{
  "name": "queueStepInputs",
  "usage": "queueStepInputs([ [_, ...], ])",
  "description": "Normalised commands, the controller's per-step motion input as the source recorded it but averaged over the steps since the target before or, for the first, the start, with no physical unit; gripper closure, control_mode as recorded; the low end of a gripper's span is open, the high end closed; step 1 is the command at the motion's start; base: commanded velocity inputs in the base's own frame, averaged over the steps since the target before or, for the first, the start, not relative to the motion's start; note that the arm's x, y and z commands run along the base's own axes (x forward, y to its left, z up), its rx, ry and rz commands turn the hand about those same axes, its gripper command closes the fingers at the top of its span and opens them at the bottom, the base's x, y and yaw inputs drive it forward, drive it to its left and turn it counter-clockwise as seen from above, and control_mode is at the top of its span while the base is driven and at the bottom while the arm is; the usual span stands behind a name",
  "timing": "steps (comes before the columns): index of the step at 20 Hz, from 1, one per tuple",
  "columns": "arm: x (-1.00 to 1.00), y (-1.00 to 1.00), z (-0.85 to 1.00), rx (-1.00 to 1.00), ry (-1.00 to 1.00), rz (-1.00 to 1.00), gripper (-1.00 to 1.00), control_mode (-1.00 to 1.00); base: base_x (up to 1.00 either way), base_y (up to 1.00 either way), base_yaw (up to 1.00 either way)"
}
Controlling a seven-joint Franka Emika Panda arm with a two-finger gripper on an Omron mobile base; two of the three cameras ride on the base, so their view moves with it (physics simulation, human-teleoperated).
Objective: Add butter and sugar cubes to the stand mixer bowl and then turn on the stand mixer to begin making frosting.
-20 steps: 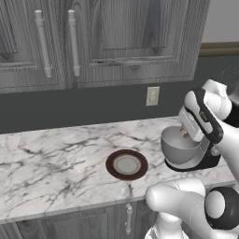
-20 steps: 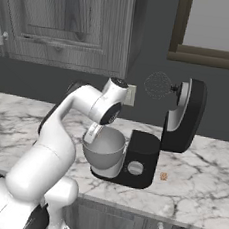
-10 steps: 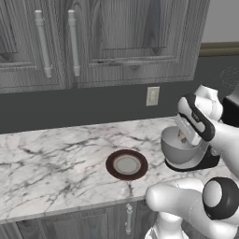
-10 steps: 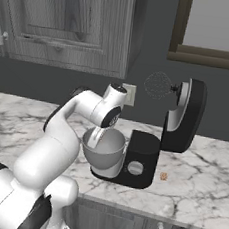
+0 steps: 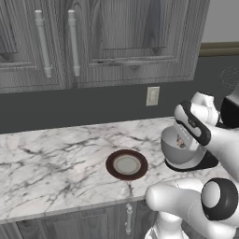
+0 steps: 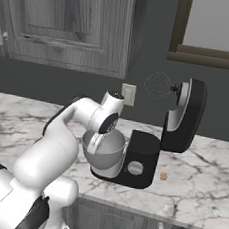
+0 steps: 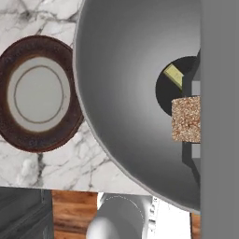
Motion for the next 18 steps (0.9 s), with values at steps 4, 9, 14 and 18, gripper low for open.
queueStepInputs([
  [4, 0.00, 0.00, -0.26, 0.00, 0.00, 0.00, 1.00, -1.00, 0.00, 0.00, 0.00],
  [9, 0.07, 0.00, -0.13, 0.00, 0.00, 0.00, 1.00, -1.00, 0.00, 0.00, 0.00],
  [14, 0.19, 0.00, -0.05, -0.01, 0.05, 0.00, 1.00, -1.00, 0.00, 0.00, 0.00],
  [18, 0.21, 0.00, -0.14, -0.02, 0.07, 0.00, 1.00, -1.00, 0.00, 0.00, 0.00],
])
